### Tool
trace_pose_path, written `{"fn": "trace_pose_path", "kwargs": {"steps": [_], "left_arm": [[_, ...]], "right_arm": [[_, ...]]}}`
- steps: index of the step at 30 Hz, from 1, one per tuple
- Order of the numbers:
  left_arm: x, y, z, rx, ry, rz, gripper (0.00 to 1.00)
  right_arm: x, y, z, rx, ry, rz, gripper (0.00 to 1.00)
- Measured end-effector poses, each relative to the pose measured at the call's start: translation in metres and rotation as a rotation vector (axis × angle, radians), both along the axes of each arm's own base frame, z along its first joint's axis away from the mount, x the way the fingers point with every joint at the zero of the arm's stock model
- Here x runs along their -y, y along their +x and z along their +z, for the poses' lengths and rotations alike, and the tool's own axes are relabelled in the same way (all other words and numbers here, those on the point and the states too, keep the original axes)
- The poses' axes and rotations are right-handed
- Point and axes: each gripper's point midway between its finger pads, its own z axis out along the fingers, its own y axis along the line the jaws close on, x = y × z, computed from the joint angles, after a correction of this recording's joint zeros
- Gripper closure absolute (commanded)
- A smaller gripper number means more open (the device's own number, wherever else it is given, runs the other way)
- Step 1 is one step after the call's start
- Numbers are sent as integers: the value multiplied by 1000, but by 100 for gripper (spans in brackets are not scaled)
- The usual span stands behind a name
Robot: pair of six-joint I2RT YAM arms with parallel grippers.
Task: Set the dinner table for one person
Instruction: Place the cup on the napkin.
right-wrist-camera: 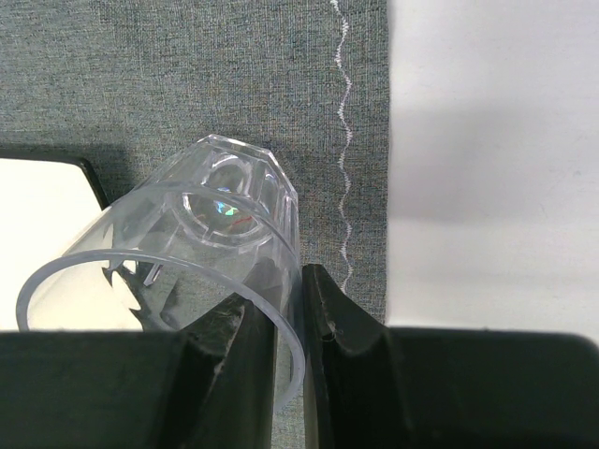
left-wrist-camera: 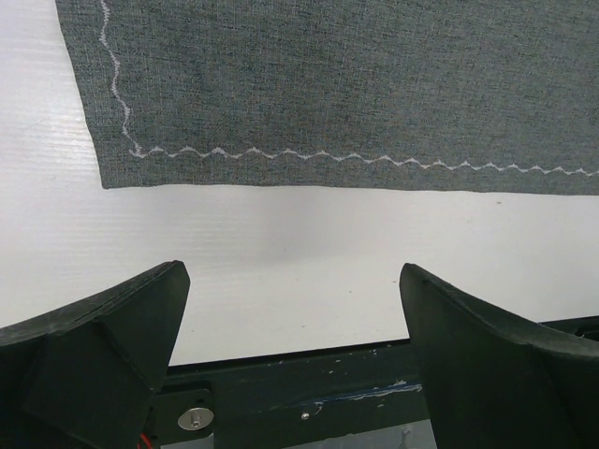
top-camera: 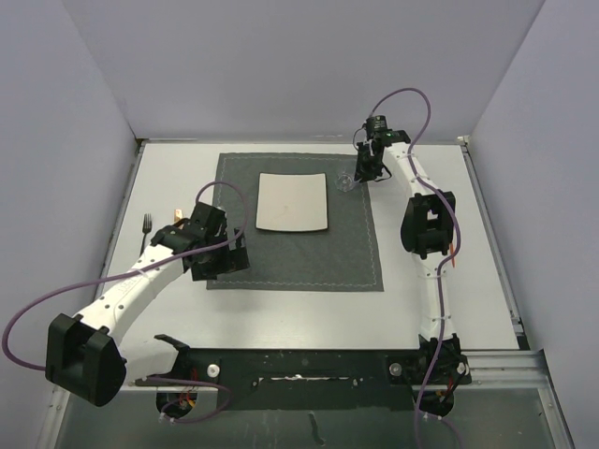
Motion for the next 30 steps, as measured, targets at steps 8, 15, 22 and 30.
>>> {"fn": "trace_pose_path", "kwargs": {"steps": [8,15,22,30], "left_arm": [[3,-2,-4,-16,4,-2,2],[3,-2,-4,-16,6,-3,2],[4,-3,-8,-28,12,-3,2],[6,-3,-14,-38,15,-10,2]], "right_arm": [[1,0,0,3,-6,3,89],[1,2,1,11,-9,11,71],[3,8,3,36,-5,12,64],[0,20,9,82,30,21,57]]}}
